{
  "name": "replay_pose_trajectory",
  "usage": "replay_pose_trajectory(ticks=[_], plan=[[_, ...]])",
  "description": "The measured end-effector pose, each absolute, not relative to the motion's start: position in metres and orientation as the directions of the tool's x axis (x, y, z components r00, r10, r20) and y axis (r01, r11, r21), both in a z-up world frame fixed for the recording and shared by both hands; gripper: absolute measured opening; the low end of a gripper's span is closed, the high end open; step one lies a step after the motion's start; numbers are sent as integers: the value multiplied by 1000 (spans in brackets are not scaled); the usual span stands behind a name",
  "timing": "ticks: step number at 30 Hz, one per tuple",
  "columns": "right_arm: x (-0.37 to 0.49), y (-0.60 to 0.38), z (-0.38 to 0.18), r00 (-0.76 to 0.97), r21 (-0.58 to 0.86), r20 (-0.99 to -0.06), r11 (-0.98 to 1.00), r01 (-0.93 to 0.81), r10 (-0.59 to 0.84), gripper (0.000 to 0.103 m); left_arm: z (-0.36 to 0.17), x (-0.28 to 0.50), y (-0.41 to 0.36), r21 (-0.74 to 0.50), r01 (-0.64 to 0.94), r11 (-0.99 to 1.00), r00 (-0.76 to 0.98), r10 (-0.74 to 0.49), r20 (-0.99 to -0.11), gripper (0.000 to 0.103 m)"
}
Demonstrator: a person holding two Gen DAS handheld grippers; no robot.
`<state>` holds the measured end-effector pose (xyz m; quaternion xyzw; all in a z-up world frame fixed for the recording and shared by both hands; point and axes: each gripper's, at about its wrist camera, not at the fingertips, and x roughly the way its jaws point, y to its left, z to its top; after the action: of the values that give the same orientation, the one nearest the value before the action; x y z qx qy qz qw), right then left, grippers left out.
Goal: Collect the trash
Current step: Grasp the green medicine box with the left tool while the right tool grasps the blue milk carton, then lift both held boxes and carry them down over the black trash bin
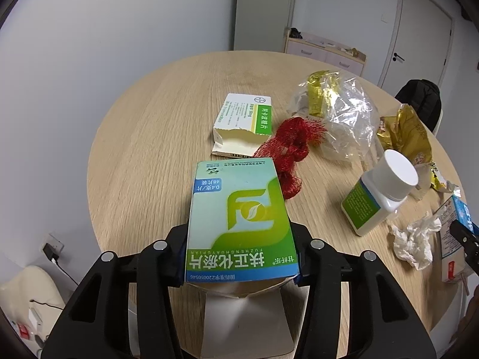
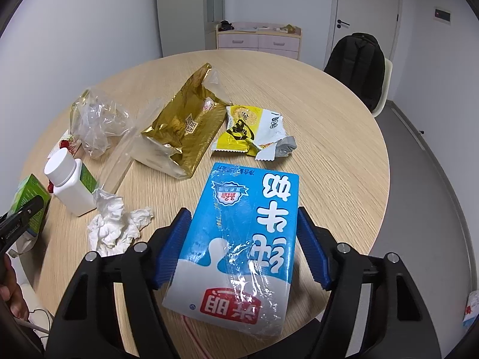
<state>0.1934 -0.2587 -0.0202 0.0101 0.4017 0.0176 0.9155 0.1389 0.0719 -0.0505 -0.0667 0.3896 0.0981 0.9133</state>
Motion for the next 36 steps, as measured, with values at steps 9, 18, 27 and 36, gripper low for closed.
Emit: replay_pose_trajectory(ticks=[9,18,27,36], plan=[[190,-259,-19,681,39,-731,999,-31,49,64,-44,126,69,-40,-226,973,690,131,-712,47],[180,-260,-11,696,45,-716,998,-36,57,62,-37,110,68,-44,-226,973,700,130,-702,47],[157,-260,1,717,60,-693,997,-51,78,62,-27,84,62,-53,-210,976,718,117,-686,47],[116,-260,18,745,71,-657,993,-89,114,62,-13,43,46,-63,-175,983,749,91,-657,47]])
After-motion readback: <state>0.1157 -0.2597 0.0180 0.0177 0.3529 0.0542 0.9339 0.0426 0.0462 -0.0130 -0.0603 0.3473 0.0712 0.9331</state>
